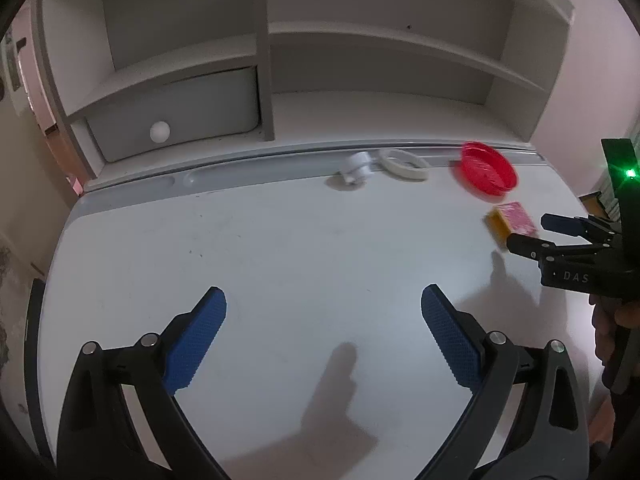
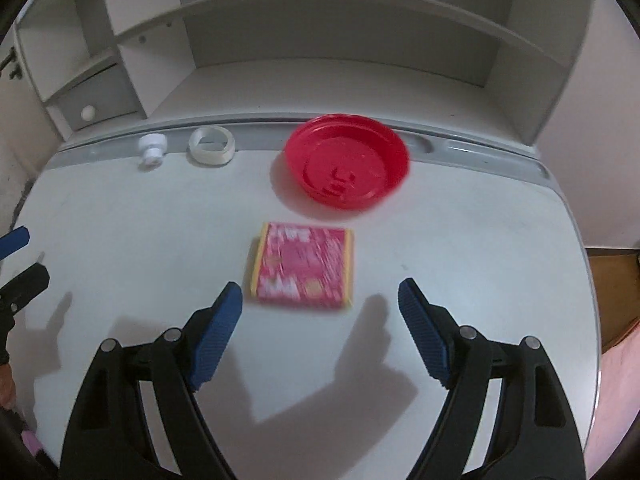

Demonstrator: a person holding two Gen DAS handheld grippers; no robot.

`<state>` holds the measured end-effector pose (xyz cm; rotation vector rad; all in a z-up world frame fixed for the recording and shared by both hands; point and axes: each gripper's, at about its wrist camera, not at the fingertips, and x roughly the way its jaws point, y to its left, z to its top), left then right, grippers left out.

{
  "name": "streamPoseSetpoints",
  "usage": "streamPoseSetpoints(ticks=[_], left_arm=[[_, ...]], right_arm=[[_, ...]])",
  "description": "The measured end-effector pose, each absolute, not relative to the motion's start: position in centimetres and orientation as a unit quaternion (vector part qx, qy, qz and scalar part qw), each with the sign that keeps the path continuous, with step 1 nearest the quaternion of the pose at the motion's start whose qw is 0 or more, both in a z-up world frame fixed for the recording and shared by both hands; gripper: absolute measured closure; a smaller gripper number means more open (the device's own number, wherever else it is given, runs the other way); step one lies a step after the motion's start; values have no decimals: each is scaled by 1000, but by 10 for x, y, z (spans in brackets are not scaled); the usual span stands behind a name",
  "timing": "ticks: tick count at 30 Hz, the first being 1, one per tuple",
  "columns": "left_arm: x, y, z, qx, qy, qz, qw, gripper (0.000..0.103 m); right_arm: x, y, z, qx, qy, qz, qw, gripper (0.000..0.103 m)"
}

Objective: Collect trash
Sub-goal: 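Grasp the pink snack box with the right gripper while the left grasps the white cap, then carry the pink box and white cap over the black bin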

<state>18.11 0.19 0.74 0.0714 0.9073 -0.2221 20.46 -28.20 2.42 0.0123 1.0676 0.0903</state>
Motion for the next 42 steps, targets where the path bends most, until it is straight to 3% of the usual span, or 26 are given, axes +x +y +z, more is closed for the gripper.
streamPoseSetpoints(ticks=[5, 7, 21, 24, 25, 26, 28, 36, 42], left_arm=[[215, -1, -5, 44, 445, -115, 887, 8], [230, -15, -7, 42, 449, -119, 885, 8], [311, -49, -25, 49, 475, -71, 876, 9], [310, -50, -27, 51, 476, -66, 876, 27], [308, -52, -27, 57, 472, -64, 877, 36], [306, -54, -25, 62, 470, -64, 878, 55], [299, -57, -22, 64, 470, -75, 877, 71], [223, -104, 13, 87, 439, -140, 883, 71], [123, -223, 28, 135, 406, -286, 857, 71]], right_arm=[[211, -280, 19, 1, 511, 37, 859, 33], [211, -280, 21, 8, 509, 44, 860, 52], [178, -315, 38, 45, 492, 65, 867, 52], [168, -329, 40, 49, 490, 55, 868, 52], [165, -334, 40, 51, 490, 52, 869, 52], [161, -338, 41, 52, 489, 50, 869, 52], [149, -350, 42, 57, 488, 42, 870, 52], [54, -445, 53, 114, 472, -53, 872, 52], [-61, -537, 47, 160, 459, -190, 853, 52]])
